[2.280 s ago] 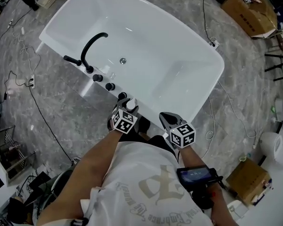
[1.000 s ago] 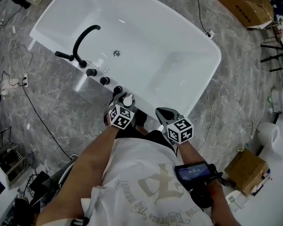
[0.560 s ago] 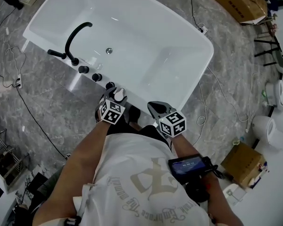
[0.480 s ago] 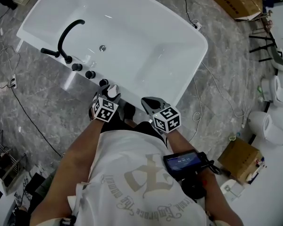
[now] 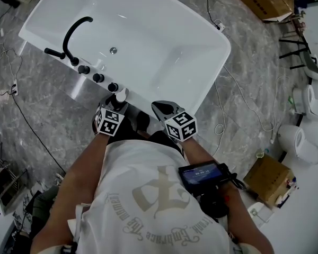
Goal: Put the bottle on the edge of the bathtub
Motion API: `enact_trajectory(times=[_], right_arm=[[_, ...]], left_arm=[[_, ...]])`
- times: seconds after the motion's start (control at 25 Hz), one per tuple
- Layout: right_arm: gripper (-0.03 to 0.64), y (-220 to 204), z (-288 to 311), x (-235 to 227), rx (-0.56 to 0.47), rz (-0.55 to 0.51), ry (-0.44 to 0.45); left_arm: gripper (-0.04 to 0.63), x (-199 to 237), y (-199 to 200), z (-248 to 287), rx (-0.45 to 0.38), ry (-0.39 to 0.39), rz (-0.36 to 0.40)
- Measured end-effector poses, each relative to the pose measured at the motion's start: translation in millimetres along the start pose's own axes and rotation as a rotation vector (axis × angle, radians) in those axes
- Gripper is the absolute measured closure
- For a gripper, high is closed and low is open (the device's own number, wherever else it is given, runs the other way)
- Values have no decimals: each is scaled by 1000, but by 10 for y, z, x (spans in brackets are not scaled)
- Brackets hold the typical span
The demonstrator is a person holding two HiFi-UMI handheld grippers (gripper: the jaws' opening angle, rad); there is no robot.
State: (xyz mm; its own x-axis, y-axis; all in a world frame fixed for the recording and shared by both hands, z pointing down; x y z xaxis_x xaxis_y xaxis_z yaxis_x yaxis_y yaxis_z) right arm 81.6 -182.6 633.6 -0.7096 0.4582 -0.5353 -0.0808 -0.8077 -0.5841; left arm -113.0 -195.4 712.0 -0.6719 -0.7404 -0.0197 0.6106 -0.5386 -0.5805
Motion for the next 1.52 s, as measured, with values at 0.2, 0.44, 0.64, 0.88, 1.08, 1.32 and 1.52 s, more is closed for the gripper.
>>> enact_trajectory(times=[0.2, 0.44, 0.64, 0.88, 1.08, 1.32, 1.52], right_arm=[[611, -7, -34, 9, -12, -15, 17], [611, -21, -87, 56, -36, -42, 49], [611, -9, -160, 117, -93, -89, 62], [611, 192, -254, 172, -147, -116, 107], [611, 259, -302, 399, -186, -169, 171], [611, 315, -491, 526, -213, -220, 213], [611, 311, -610, 505, -218, -232, 213]], left_arm=[[324, -15, -42, -171, 12, -4, -16], [383, -86, 33, -501, -46, 12, -83], [521, -248, 150, -780, -153, 20, -178], [572, -280, 409, -1137, -297, 56, -263], [578, -252, 414, -1480, -381, 104, -286], [578, -317, 446, -1713, -445, 164, -298], [578, -397, 393, -1754, -458, 182, -317]])
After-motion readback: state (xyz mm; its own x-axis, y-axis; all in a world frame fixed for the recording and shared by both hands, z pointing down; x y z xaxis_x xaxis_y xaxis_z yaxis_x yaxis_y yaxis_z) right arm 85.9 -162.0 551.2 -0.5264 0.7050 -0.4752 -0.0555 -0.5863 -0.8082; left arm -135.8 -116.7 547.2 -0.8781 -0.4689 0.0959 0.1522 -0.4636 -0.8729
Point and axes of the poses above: the fingertips, and each gripper's own axes: z forward along the fingers, x to its left, y out of its top, the point moved 6 cm from there along -z, backward along the fingers, and after that the axes turned 9 degrees about z, right-handed, at the moved point
